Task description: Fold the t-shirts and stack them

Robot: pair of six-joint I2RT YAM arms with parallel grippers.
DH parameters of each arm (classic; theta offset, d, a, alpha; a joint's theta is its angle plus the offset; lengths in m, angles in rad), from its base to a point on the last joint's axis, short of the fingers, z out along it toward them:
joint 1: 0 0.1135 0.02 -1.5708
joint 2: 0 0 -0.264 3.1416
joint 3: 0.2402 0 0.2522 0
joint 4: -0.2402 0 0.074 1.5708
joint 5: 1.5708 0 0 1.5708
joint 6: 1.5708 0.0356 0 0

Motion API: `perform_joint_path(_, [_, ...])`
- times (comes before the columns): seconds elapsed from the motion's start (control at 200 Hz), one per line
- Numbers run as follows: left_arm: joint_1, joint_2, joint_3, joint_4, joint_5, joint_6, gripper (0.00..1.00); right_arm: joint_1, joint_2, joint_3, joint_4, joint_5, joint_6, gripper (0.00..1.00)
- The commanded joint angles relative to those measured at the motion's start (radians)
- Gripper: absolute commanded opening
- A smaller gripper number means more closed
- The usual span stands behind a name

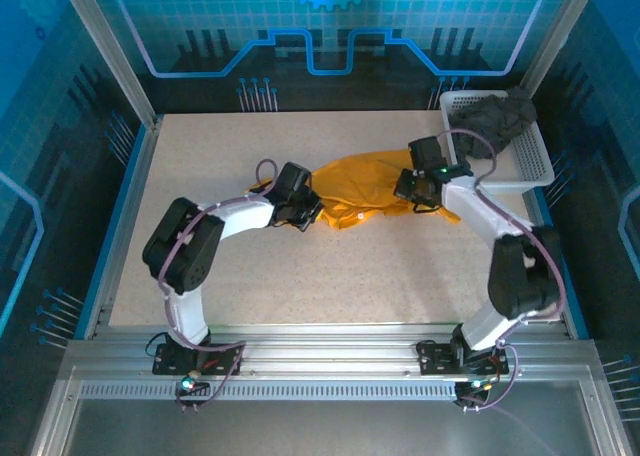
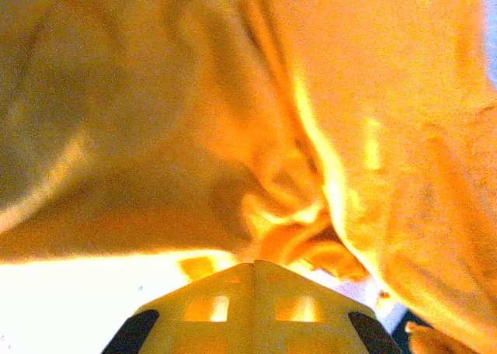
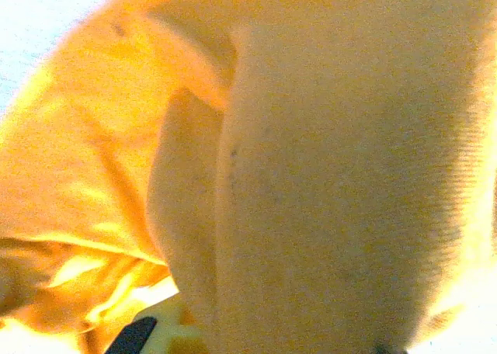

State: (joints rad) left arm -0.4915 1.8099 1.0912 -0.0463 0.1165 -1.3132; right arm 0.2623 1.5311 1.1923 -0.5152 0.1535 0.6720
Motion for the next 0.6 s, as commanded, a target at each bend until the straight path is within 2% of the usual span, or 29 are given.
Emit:
perform_joint_path(0.0, [-0.01, -0.14, -0.053, 0.04, -0.015, 0.066, 0.0, 0.02, -0.122, 0.019, -0.039, 0.007, -0.033, 0.0])
perform_joint_path(0.26, [-0.028, -0.313, -0.085, -0.047, 0.01, 0.136, 0.0, 0.027, -0.279, 0.079, -0.042, -0.087, -0.071, 0.0])
perform_joint_path(0.33, [-0.065, -0.319, -0.059, -0.091, 0.008, 0.169, 0.22, 0.028, -0.286, 0.112, -0.058, -0.113, -0.066, 0.0])
perform_joint_path(0.37, [-0.095, -0.318, -0.046, -0.115, 0.001, 0.194, 0.31, 0.03, -0.284, 0.13, -0.075, -0.117, -0.061, 0.0])
perform_joint_path(0.5, [-0.199, -0.267, 0.0, -0.214, -0.035, 0.272, 0.43, 0.028, -0.261, 0.153, -0.085, -0.114, -0.045, 0.0])
perform_joint_path(0.595, [-0.236, -0.204, 0.011, -0.26, -0.058, 0.259, 0.6, 0.006, -0.223, 0.163, -0.065, -0.108, -0.037, 0.0])
